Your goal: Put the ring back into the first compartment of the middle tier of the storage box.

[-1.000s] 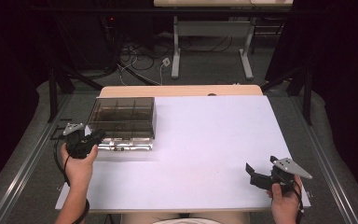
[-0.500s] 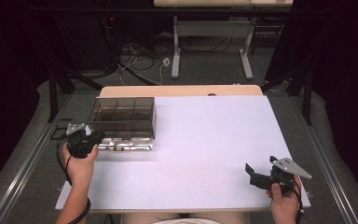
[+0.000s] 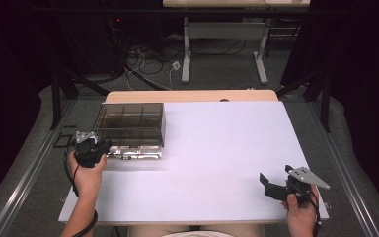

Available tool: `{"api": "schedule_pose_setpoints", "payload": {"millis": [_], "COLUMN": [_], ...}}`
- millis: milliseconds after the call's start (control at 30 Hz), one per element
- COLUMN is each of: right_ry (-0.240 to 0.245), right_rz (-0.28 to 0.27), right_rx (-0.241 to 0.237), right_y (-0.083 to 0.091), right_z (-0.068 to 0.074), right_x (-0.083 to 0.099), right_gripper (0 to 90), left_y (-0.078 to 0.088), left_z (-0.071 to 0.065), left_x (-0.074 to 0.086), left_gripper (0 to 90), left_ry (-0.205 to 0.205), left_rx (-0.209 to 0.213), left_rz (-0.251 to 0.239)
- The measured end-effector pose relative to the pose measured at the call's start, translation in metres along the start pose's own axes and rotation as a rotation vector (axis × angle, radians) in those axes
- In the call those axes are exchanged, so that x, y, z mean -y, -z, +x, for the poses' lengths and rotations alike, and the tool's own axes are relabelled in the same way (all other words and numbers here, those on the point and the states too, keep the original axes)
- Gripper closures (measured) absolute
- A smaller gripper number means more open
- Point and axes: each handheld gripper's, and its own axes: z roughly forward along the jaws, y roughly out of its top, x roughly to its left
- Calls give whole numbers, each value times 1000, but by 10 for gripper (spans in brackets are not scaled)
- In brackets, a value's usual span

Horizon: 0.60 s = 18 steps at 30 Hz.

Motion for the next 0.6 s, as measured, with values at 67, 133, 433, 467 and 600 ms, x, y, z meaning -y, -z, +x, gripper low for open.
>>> {"api": "schedule_pose_setpoints", "payload": {"millis": [67, 133, 433, 467, 600], "right_ry": [4, 2, -4, 1, 2], "right_rz": [-3, 0, 2, -2, 0], "right_rx": [-1, -2, -2, -7, -2], "right_y": [0, 0, 0, 0, 0], "right_z": [0, 0, 0, 0, 0], "right_x": [0, 0, 0, 0, 0], "right_gripper": [13, 13, 13, 13, 13], "left_y": [0, 0, -2, -1, -1], "left_z": [0, 1, 2, 2, 3], "left_x": [0, 0, 1, 1, 1], "left_gripper": [707, 705, 571, 539, 493], "left_ry": [1, 2, -8, -4, -8], "left_rx": [-6, -7, -41, -42, -48], "left_rz": [2, 2, -2, -2, -7]}}
